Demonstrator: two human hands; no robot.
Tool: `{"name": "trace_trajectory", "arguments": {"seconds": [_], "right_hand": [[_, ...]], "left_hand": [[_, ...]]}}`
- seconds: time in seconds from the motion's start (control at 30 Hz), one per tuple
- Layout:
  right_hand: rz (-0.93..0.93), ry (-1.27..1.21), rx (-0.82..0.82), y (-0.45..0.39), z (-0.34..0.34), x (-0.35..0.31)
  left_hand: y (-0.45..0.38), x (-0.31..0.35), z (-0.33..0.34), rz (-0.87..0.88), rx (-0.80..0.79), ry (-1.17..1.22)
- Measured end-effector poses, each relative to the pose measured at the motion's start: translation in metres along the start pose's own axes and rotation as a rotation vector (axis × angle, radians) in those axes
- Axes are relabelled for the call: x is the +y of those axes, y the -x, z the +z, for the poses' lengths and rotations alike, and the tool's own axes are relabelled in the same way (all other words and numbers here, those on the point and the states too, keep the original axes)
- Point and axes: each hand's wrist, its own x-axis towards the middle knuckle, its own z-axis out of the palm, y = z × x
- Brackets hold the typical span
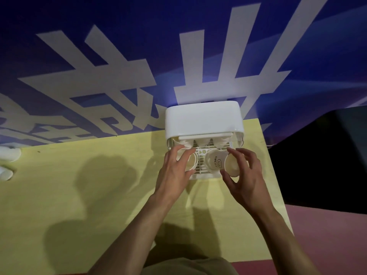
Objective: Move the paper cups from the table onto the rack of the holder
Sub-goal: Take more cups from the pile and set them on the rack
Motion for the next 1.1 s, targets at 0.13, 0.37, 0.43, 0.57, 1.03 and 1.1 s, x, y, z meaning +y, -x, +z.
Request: {"name": "trace_trajectory", "arguments": {"seconds": [0.13, 0.37, 0.43, 0.57, 1.03, 1.1], "right_hand": [[-0.007, 0.004, -0.027, -0.007, 0.001, 0.004], [-0.041, 0.028, -0.058, -0.016, 0.002, 0.002], [-0.043, 0.047, -0.068, -0.018, 0.003, 0.000], [-0.055, 0.093, -0.077, -0.022, 0.005, -0.003], [-0.211, 0.030, -0.163, -0.029, 0.029, -0.050], [-0.248, 0.077, -0.198, -0.032, 0.041, -0.055]], "left_hand": [[-0.006, -0.005, 0.013, -0.045, -0.041, 0.018], [-0.014, -0.016, 0.032, -0.126, -0.111, 0.043], [-0.018, -0.016, 0.032, -0.130, -0.119, 0.041], [-0.017, -0.015, 0.033, -0.141, -0.125, 0.019], [0.008, -0.020, 0.008, -0.165, 0.007, 0.096], [0.014, -0.024, -0.001, -0.158, 0.039, 0.099]]}}
